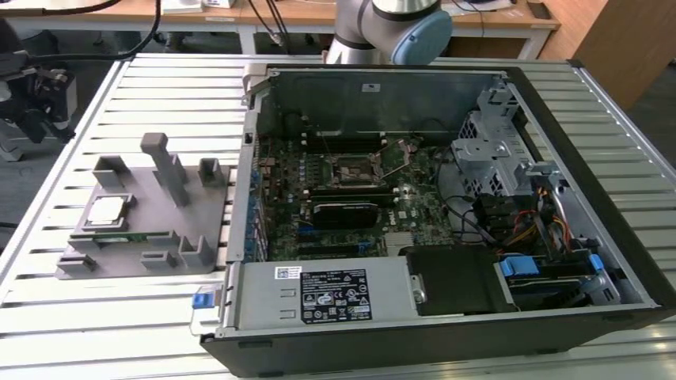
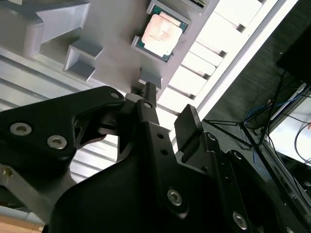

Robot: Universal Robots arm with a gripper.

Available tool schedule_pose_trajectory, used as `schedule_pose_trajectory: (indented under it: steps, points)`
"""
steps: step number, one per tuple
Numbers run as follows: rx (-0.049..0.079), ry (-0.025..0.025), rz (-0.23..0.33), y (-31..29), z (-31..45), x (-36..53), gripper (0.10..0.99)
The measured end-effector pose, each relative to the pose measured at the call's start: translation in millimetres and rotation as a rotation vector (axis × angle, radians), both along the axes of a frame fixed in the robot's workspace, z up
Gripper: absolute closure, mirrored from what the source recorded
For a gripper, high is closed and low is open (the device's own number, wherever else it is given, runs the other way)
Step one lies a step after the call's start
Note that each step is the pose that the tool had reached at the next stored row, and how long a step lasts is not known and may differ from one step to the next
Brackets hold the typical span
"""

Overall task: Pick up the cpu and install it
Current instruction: 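Pick up the cpu and move it towards the insertion slot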

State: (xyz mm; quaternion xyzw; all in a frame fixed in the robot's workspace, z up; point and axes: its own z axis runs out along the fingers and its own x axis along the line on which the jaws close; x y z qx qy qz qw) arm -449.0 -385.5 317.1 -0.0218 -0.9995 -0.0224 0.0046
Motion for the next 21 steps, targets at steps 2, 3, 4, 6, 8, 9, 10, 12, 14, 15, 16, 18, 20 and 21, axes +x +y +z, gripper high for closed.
schedule_pose_trajectory:
  steps: [2,3,4,6,8,9,10,12,14,15,16,18,20,21]
  points:
    - [0.000,-0.0001,0.002,-0.2,-3.7,0.0,0.620]
    - [0.000,0.0000,0.004,-0.6,-5.5,0.1,0.561]
    - [0.000,-0.0001,0.010,-0.9,-7.3,0.0,0.561]
    - [0.000,0.0000,0.029,-1.0,-10.9,0.0,0.447]
    - [0.000,0.0001,0.043,-1.9,-14.5,0.1,0.380]
    - [0.000,0.0001,0.045,-2.5,-16.5,0.0,0.380]
    - [0.000,0.0000,0.046,-3.4,-18.3,0.0,0.380]
    - [0.000,0.0002,0.046,-5.5,-21.8,0.0,0.380]
    - [0.000,0.0000,0.049,-7.9,-25.5,0.0,0.380]
    - [0.000,0.0000,0.051,-9.0,-27.3,0.0,0.380]
    - [0.000,0.0001,0.051,-10.0,-29.1,0.0,0.380]
    - [0.000,0.0000,0.051,-10.6,-32.8,0.0,0.380]
    - [0.000,0.0000,0.051,-10.7,-36.4,0.0,0.380]
    - [0.000,0.0000,0.051,-10.7,-38.2,0.0,0.380]
